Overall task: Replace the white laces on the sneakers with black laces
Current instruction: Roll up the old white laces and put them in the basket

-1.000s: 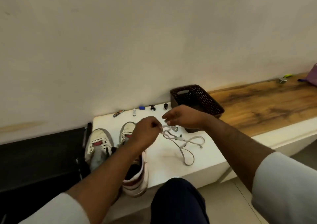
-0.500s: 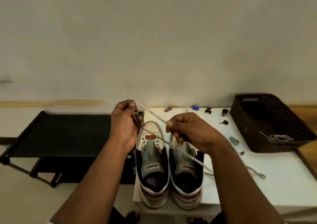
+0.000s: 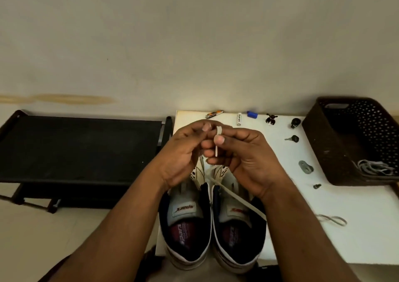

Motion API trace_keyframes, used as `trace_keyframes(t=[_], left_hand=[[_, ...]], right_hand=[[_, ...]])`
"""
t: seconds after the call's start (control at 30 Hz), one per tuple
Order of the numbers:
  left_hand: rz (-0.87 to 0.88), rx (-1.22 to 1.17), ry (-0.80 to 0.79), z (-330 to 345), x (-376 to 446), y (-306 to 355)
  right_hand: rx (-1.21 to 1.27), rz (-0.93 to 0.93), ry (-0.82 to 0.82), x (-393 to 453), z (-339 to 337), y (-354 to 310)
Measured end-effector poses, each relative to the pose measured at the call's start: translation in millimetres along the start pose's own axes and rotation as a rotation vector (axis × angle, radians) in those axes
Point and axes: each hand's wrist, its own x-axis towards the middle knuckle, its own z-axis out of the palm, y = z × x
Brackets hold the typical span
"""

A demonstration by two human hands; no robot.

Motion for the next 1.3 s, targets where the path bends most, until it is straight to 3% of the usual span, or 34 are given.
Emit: trace_keyframes(t=[0.1, 0.2, 0.27, 0.33, 0.37, 0.43, 0.5, 0.63, 0.8, 0.93, 1.17, 1.3], left_hand=[[0.007, -0.011, -0.021, 3.3, 0.8, -1.2], [-0.007, -0.049, -0.013, 10.1, 2.6, -0.5], [-0.024, 0.051, -0.005, 13.0, 1.8, -2.6], [-0.071, 0.271, -0.011, 10.5, 1.1, -3.0], [-0.109, 0.378, -0.027, 7.2, 0.7, -1.2], [-0.183, 0.517, -0.063, -1.9, -0.4, 4.5], [-0.193, 0.575, -0.045, -10.3, -2.8, 13.7], [-0.098, 0.582, 0.054, -21.7, -6.1, 28.3], [0.160, 0.525, 0.225, -22.1, -7.8, 35.0], [0.256, 0.491, 0.264, -18.5, -6.5, 34.0], [0.248, 0.371, 0.265, -12.1, -2.7, 19.7], [0.106, 0.324, 0.142, -7.3, -1.6, 9.1]], right_hand=[[0.064, -0.003, -0.001, -1.4, 4.8, 0.8], [0.303, -0.031, 0.070, 0.3, 13.4, -1.6], [0.501, -0.107, 0.169, 3.7, 14.3, -2.1], [0.496, -0.224, 0.300, 8.4, 7.3, -2.8], [0.324, -0.281, 0.379, 10.5, 0.6, -2.4], [-0.334, -0.371, 0.511, 11.3, -12.2, -1.6], [-0.824, -0.401, 0.452, 10.1, -19.0, 2.9], [-1.091, -0.260, 0.228, 12.0, -18.5, 5.7], [-0.917, -0.131, 0.093, 13.1, -12.5, 0.2], [-0.761, -0.050, -0.060, 11.5, -7.8, -0.2], [-0.240, 0.138, -0.269, 7.7, -7.7, -6.0], [0.197, 0.038, -0.227, 12.9, -8.3, -1.2]])
